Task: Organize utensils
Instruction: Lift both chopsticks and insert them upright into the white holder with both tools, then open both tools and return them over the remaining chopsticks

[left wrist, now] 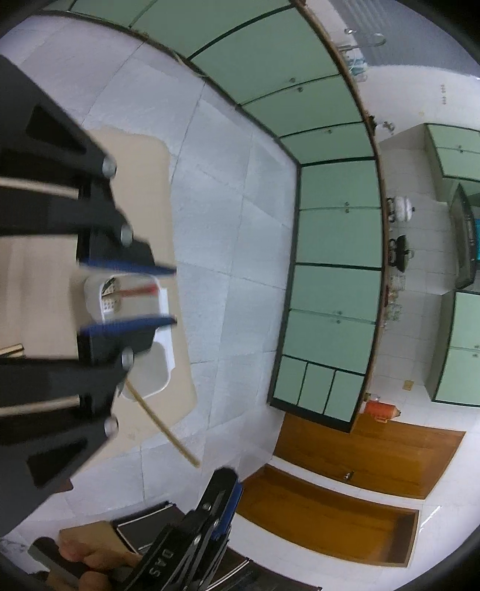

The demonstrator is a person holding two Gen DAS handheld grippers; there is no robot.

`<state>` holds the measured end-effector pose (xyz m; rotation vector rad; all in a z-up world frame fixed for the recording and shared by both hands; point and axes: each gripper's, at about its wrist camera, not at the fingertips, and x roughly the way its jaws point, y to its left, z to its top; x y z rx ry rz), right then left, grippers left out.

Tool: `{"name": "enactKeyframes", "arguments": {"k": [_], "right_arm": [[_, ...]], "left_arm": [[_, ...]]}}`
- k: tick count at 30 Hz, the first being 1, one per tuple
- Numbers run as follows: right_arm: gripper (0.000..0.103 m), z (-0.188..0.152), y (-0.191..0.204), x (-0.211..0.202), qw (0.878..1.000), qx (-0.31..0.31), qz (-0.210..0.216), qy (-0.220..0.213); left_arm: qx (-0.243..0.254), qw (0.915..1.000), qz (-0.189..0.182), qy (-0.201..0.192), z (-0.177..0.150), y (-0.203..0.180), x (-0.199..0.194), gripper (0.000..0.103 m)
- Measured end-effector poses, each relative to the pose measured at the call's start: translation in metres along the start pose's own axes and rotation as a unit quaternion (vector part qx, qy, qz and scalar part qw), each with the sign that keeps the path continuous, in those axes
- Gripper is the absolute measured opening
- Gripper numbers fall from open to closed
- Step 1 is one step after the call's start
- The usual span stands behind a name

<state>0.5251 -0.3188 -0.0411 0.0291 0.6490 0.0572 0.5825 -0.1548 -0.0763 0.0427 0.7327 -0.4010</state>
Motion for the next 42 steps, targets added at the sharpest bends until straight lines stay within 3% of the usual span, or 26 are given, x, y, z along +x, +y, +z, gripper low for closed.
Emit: {"name": "enactKeyframes", "arguments": {"k": [3, 7, 8, 11, 15, 17, 21, 23, 28, 34, 42], "right_arm": [[0.032, -0.014, -0.004, -0.03, 1.0, 0.007, 0.009, -0.018], [0.032, -0.063, -0.007, -0.083, 0.999, -0.005, 0.015, -0.047], [0.033, -0.08, -0.006, -0.093, 0.998, -0.007, 0.017, -0.052], [0.035, -0.16, 0.003, -0.116, 0.999, -0.019, 0.018, -0.045], [0.035, -0.268, 0.023, -0.121, 0.999, -0.023, 0.022, -0.006], [0.035, -0.321, 0.04, -0.119, 0.999, -0.029, 0.025, 0.016], [0.034, -0.389, 0.069, -0.115, 0.997, -0.055, 0.034, 0.052], [0.034, -0.406, 0.083, -0.115, 0.995, -0.062, 0.047, 0.065], [0.033, -0.407, 0.1, -0.105, 0.992, -0.091, 0.048, 0.069], [0.034, -0.4, 0.067, -0.095, 0.997, -0.042, 0.006, 0.067], [0.035, -0.4, 0.043, -0.102, 0.998, -0.014, 0.022, 0.061]], "left_arm": [[0.012, 0.9997, -0.002, -0.022, -0.006, 0.001, -0.032, 0.031], [0.026, 0.9971, 0.013, -0.071, -0.041, 0.003, -0.089, 0.064], [0.032, 0.9961, 0.017, -0.081, -0.054, 0.002, -0.101, 0.068], [0.045, 0.9933, 0.021, -0.105, -0.117, -0.004, -0.135, 0.077], [0.041, 0.9928, 0.02, -0.111, -0.214, -0.016, -0.151, 0.078], [0.036, 0.9935, 0.016, -0.107, -0.254, -0.022, -0.151, 0.078], [0.043, 0.9959, 0.025, -0.075, -0.333, -0.036, -0.144, 0.078], [0.021, 0.9975, 0.026, -0.062, -0.351, -0.029, -0.145, 0.078], [-0.022, 0.9977, 0.034, -0.054, -0.365, -0.01, -0.151, 0.078], [0.017, 0.9997, 0.009, -0.015, -0.376, -0.034, -0.125, 0.078], [0.081, 0.996, -0.023, 0.03, -0.385, -0.078, -0.086, 0.078]]}}
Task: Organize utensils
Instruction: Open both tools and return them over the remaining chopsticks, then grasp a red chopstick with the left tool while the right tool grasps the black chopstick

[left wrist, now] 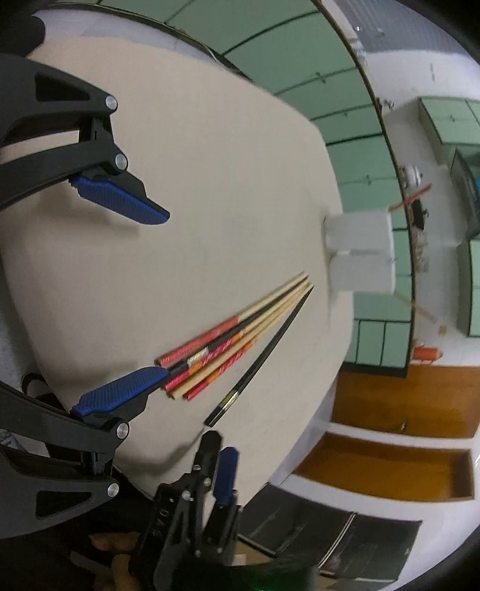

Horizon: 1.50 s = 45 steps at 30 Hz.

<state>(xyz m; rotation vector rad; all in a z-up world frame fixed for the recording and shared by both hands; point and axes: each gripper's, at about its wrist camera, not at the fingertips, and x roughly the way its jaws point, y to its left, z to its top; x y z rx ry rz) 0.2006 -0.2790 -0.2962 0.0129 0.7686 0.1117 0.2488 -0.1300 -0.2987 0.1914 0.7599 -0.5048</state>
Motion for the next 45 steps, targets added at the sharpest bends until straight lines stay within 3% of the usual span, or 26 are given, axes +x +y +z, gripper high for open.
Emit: {"name": "enactKeyframes", "arguments": {"k": [6, 12, 22, 24, 25, 29, 35, 38, 41, 45], "right_arm": [[0.035, -0.004, -0.005, 0.0, 1.0, 0.007, 0.004, 0.004], [0.035, -0.003, 0.002, 0.0, 1.0, -0.004, 0.007, -0.002], [0.037, 0.005, 0.017, 0.015, 1.0, -0.029, 0.002, -0.004], [0.035, 0.006, 0.018, 0.019, 1.0, -0.029, -0.002, -0.006], [0.033, 0.007, 0.018, 0.019, 1.0, -0.029, -0.006, -0.008], [0.006, 0.006, 0.02, 0.02, 0.999, -0.022, -0.042, -0.02], [0.007, 0.002, 0.008, 0.016, 0.996, 0.03, -0.077, -0.023], [0.012, 0.002, 0.01, 0.014, 0.997, 0.026, -0.065, -0.02], [0.016, -0.001, 0.009, 0.011, 0.998, 0.024, -0.059, -0.019], [0.013, -0.002, 0.008, 0.011, 0.998, 0.02, -0.056, -0.015]], "left_arm": [[0.008, 0.9999, 0.004, 0.014, -0.002, -0.007, 0.018, 0.078], [-0.021, 0.9995, 0.022, 0.01, -0.004, 0.006, 0.013, 0.078], [-0.012, 0.9995, 0.028, -0.004, 0.003, 0.0, 0.024, 0.075], [-0.018, 0.9992, 0.035, -0.011, 0.005, -0.001, 0.025, 0.061], [-0.021, 0.9989, 0.038, -0.015, 0.005, -0.001, 0.025, 0.048], [-0.039, 0.9973, 0.055, -0.029, 0.004, 0.005, 0.024, 0.007], [-0.087, 0.9892, 0.113, -0.034, 0.001, 0.021, 0.019, 0.006], [-0.084, 0.9899, 0.111, -0.028, 0.001, 0.022, 0.018, 0.007], [-0.076, 0.9908, 0.108, -0.027, -0.001, 0.022, 0.017, 0.021], [-0.078, 0.9922, 0.094, -0.025, 0.0, 0.027, 0.017, 0.018]]}}
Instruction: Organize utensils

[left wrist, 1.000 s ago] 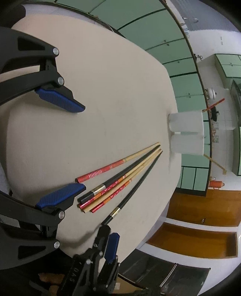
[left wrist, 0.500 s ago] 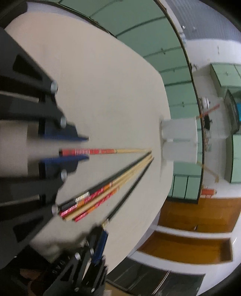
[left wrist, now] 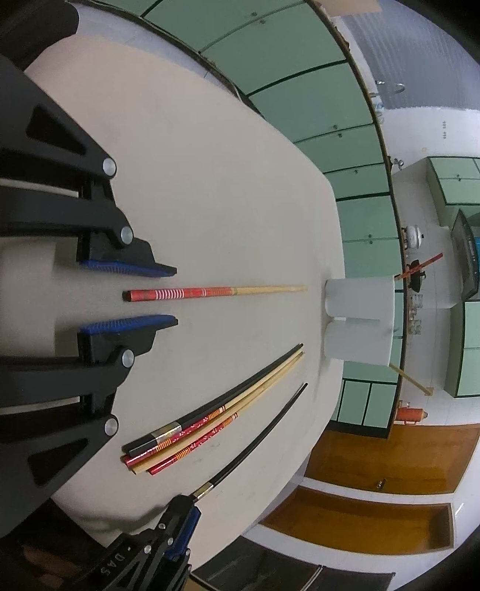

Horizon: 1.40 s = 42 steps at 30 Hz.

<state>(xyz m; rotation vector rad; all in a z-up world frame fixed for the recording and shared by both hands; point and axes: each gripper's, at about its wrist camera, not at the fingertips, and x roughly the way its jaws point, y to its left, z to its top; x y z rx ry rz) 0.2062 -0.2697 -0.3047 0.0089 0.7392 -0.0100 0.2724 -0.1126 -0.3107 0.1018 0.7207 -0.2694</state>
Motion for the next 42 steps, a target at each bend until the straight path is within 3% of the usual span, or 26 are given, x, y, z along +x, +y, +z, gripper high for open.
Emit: {"name": "enactKeyframes", "arguments": {"k": [1, 5, 11, 22, 30, 42], "right_arm": [[0.009, 0.002, 0.001, 0.0, 1.0, -0.002, 0.001, 0.001], [0.006, 0.01, 0.001, -0.005, 1.0, 0.001, 0.007, -0.003], [0.006, 0.035, -0.002, -0.048, 0.999, 0.015, 0.022, -0.039], [0.006, 0.105, -0.002, -0.11, 0.995, -0.012, 0.047, -0.091], [0.006, 0.138, 0.004, -0.119, 0.992, -0.058, 0.056, -0.101], [0.006, 0.178, 0.005, -0.095, 0.992, -0.083, 0.068, -0.059]], "left_arm": [[-0.002, 1.0, -0.004, 0.002, 0.001, 0.001, 0.001, 0.006], [-0.023, 0.9993, -0.021, 0.022, 0.011, 0.008, -0.003, 0.006], [-0.046, 0.9978, -0.034, 0.033, 0.032, 0.017, -0.034, 0.006], [-0.027, 0.9989, -0.038, -0.001, 0.091, 0.018, -0.097, 0.006], [-0.013, 0.9986, -0.05, 0.007, 0.114, 0.019, -0.106, 0.006], [0.008, 0.9981, -0.06, 0.009, 0.137, 0.019, -0.105, 0.006]]}}
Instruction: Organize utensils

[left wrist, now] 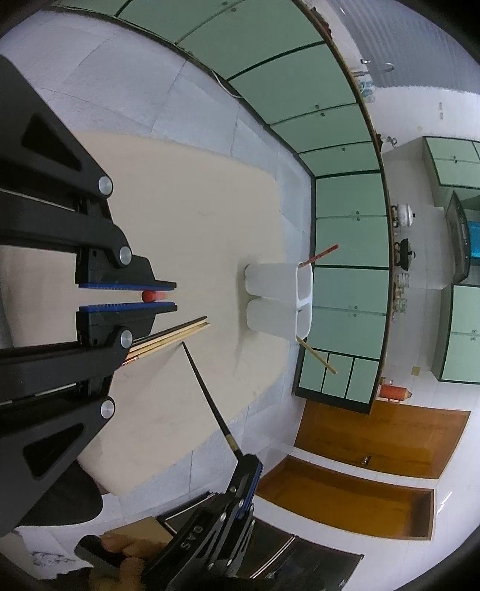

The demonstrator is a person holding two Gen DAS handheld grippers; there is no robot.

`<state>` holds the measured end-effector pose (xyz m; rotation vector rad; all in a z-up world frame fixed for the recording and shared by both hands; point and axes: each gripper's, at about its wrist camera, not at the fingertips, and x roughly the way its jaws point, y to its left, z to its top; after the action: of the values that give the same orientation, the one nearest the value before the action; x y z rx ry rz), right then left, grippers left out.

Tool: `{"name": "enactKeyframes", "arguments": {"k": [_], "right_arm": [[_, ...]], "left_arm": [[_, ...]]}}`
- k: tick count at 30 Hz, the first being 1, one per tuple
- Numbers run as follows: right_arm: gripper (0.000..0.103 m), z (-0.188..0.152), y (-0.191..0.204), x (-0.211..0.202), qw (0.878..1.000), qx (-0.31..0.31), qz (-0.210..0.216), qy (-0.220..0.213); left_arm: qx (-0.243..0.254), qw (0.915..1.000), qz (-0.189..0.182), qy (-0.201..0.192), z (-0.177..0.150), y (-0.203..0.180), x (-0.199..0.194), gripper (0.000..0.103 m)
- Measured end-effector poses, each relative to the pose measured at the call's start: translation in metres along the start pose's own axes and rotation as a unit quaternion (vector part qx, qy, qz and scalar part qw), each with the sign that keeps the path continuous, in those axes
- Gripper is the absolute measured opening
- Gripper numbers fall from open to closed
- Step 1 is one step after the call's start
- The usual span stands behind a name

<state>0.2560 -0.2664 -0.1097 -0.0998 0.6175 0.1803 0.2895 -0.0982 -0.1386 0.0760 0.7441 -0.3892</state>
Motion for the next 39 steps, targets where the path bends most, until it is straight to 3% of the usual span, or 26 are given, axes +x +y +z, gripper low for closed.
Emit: {"name": "enactKeyframes", "arguments": {"k": [8, 21, 30, 39], "right_arm": [[0.006, 0.031, -0.01, 0.024, 0.999, -0.002, 0.013, 0.034], [0.006, 0.063, -0.015, 0.032, 0.998, -0.012, 0.018, 0.055], [0.006, 0.09, -0.027, 0.023, 0.997, -0.002, 0.027, 0.067], [0.005, 0.124, -0.039, 0.004, 0.997, -0.003, 0.024, 0.068]], "left_arm": [[0.019, 0.9997, -0.012, 0.011, 0.025, 0.004, 0.01, 0.006], [0.033, 0.9989, -0.026, 0.021, 0.058, 0.013, 0.024, 0.006], [0.033, 0.9981, -0.034, 0.04, 0.091, 0.025, 0.028, 0.006], [0.052, 0.9971, -0.037, 0.043, 0.141, 0.027, 0.008, 0.006]]}}
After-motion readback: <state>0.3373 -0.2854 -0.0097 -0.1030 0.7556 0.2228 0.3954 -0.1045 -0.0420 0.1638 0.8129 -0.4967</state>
